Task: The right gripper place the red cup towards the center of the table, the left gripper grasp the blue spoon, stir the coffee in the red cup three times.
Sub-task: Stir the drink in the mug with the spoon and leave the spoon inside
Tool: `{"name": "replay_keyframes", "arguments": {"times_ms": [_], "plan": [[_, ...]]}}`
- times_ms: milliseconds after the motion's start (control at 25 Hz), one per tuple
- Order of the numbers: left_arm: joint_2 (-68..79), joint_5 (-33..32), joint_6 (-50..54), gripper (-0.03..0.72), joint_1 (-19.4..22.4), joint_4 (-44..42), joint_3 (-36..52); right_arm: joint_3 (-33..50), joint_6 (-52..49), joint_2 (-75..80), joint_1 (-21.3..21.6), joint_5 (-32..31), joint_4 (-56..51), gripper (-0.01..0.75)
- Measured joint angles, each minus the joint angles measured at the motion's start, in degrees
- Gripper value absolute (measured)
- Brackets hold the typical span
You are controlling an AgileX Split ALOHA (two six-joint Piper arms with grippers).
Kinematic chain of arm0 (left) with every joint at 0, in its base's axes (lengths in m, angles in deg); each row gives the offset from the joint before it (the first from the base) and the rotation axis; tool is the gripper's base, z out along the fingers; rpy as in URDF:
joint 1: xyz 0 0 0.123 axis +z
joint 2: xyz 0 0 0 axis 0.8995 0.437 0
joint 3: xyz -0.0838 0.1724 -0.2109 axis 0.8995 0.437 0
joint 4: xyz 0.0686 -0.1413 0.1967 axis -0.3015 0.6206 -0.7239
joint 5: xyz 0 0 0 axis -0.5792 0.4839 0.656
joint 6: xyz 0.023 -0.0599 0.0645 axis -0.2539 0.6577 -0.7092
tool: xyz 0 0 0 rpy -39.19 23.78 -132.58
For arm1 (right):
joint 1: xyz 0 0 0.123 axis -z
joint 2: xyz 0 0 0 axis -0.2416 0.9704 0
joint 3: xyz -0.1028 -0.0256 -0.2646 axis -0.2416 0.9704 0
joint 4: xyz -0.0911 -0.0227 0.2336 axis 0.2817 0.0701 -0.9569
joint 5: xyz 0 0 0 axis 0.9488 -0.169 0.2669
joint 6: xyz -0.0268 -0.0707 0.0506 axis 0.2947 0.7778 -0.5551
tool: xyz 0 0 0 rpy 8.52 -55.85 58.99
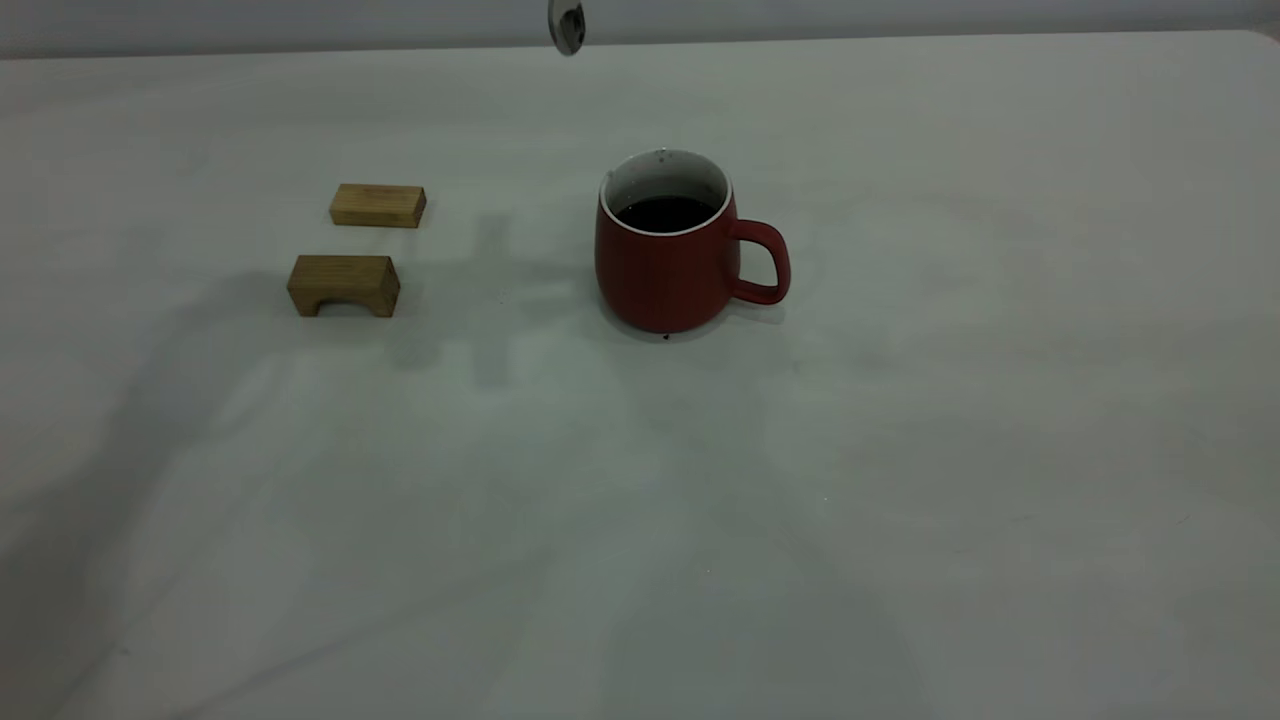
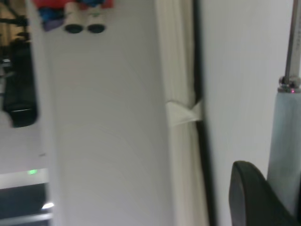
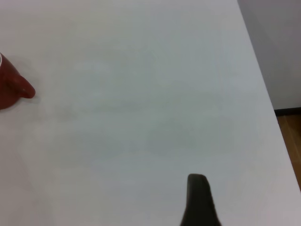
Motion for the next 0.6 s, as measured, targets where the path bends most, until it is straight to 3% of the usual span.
{"name": "replay_keyframes", "arguments": {"times_ms": [240, 600], "plan": [[5.2, 6.8, 0.7, 0.139, -3.6, 10.5, -0.6, 0.0, 0.0, 0.0, 0.0, 0.0, 0.0, 0.582], [11.5, 8.4, 0.6, 0.135, -5.4, 12.2, -2.4, 0.0, 0.0, 0.0, 0.0, 0.0, 0.0, 0.582]]}}
